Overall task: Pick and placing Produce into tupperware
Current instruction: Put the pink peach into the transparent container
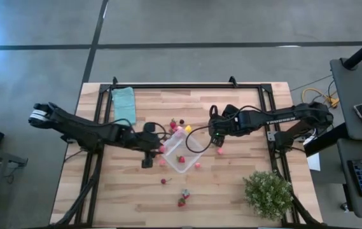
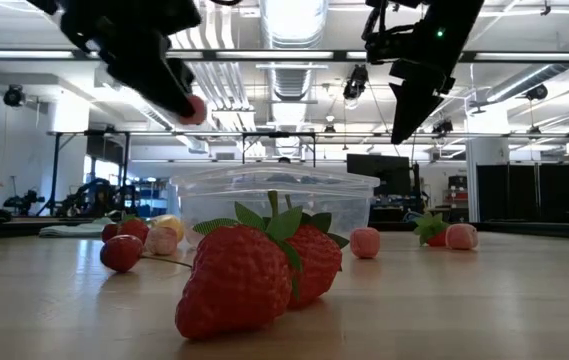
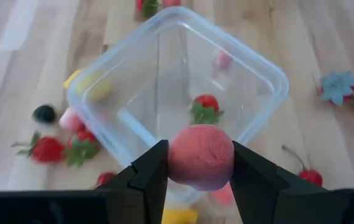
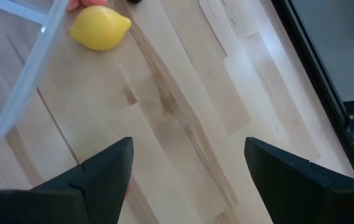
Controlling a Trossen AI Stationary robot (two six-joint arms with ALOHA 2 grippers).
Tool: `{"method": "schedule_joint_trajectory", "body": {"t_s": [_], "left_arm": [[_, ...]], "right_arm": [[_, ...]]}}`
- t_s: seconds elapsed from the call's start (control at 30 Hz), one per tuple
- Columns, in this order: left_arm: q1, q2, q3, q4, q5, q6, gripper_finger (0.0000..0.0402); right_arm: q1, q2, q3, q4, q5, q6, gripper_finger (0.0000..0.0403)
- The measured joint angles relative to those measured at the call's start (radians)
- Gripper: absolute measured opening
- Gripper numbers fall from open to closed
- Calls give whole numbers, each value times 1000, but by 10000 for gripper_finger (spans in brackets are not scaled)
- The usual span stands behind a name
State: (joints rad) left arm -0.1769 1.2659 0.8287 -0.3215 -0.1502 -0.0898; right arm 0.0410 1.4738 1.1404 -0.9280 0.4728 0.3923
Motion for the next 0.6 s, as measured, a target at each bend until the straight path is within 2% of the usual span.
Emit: {"method": "schedule_joint_trajectory", "body": {"t_s": [0.27, 0.37, 0.5, 0.6], "left_arm": [[96, 120, 19, 172, 142, 19, 132], [115, 177, 24, 232, 145, 19, 132], [131, 278, 50, 233, 146, 14, 132], [137, 346, 83, 228, 147, -47, 132]], "right_arm": [[-2, -81, -33, -31, 21, -15, 299], [-2, -130, -66, -36, 25, -14, 297], [-2, -211, -112, -41, 26, -2, 300], [-2, -269, -149, -41, 26, 13, 305]]}}
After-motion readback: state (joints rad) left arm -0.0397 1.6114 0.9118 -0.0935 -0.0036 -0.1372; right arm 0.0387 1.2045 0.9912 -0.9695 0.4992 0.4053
